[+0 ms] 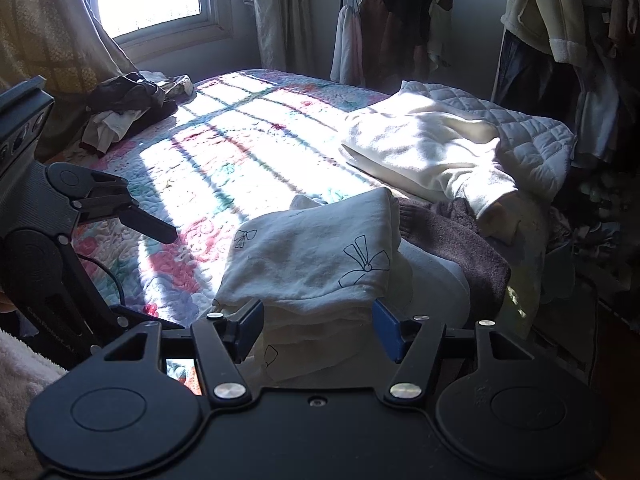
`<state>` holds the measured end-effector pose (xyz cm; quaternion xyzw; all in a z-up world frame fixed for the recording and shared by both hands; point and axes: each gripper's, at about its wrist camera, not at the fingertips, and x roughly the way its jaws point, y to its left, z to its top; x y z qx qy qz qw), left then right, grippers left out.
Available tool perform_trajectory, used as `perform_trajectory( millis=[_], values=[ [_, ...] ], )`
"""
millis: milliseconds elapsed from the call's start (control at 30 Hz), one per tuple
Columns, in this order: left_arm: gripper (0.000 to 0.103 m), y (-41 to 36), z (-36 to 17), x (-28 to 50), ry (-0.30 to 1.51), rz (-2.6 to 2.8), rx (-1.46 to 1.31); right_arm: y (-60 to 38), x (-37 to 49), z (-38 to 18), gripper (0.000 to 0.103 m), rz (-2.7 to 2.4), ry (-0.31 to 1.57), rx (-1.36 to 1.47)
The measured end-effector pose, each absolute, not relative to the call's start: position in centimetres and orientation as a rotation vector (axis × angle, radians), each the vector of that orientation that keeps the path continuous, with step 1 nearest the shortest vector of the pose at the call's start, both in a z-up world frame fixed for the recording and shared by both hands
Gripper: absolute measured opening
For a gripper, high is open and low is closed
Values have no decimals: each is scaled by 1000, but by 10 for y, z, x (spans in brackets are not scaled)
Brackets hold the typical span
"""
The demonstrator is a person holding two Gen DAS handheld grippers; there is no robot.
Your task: Fold clothes
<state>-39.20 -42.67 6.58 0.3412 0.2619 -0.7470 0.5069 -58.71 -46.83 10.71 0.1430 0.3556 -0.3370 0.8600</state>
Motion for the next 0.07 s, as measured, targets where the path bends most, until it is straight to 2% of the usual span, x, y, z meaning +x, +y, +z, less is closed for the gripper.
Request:
perform_trajectory(
  millis=[67],
  values=[
    [98, -429, 64, -392, 656, -1787, 836, -468, -587, 106, 65, -708, 748, 299]
  ],
)
